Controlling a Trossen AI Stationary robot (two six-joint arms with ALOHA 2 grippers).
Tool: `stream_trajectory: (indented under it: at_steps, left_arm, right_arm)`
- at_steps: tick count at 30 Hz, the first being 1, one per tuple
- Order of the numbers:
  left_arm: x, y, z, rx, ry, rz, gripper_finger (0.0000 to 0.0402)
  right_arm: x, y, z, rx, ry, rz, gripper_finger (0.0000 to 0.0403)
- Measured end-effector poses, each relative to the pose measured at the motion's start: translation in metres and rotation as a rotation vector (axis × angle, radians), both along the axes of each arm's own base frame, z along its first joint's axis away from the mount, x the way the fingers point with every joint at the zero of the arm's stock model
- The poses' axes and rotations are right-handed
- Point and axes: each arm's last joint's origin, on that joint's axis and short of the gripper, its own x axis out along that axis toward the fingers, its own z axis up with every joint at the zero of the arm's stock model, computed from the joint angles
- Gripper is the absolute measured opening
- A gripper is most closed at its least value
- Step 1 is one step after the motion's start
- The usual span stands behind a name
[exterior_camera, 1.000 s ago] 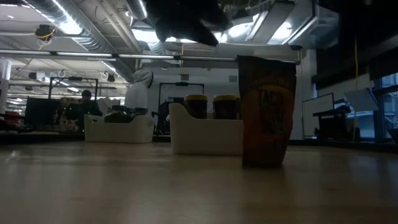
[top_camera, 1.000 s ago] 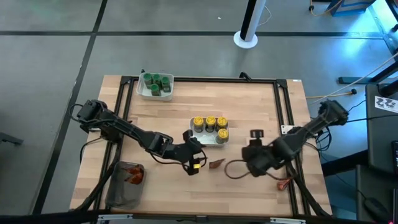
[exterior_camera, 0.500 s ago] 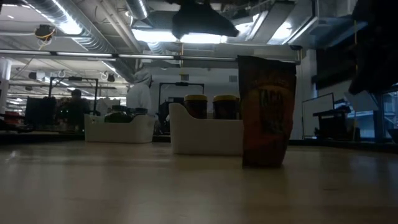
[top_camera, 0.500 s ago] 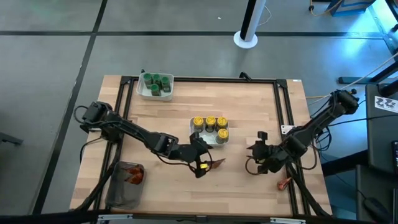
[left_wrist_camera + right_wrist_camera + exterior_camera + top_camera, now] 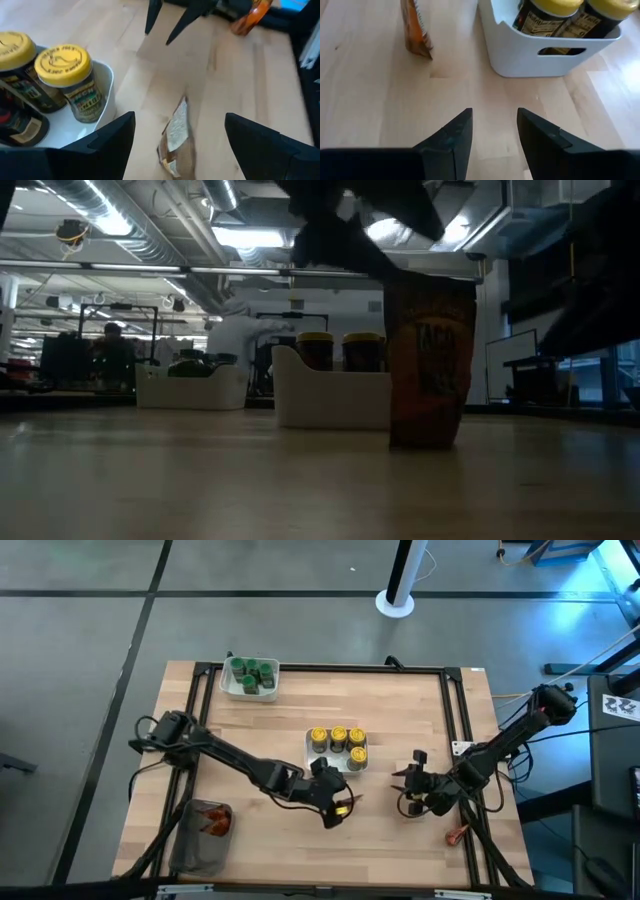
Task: Sort spices by type
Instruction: Put the orange seasoning pack into the black bin
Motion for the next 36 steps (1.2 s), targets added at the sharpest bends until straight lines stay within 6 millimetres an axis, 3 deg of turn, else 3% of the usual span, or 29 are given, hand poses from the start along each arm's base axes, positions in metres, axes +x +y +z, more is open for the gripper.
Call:
stream_trajectory:
  at_steps: [12, 21, 26, 36]
  left_arm:
    - [0.013, 0.000, -0.038, -0.002, 0.079, -0.029, 0.0289]
    - [0.016, 0.000, -0.051, 0.014, 0.115, -0.056, 0.0280]
    - [0.016, -0.001, -0.057, 0.027, 0.137, -0.086, 0.0221]
    - [0.017, -0.002, -0.056, 0.166, 0.147, -0.205, 0.0025]
  right_arm:
    - [0.000, -0.001, 0.001, -0.050, -0.026, -0.018, 0.0156]
    - [0.000, -0.001, 0.000, -0.049, -0.024, -0.020, 0.0156]
    - [0.000, -0.001, 0.000, -0.045, -0.023, -0.020, 0.0156]
    - [0.000, -0.001, 0.000, -0.045, -0.023, -0.022, 0.0156]
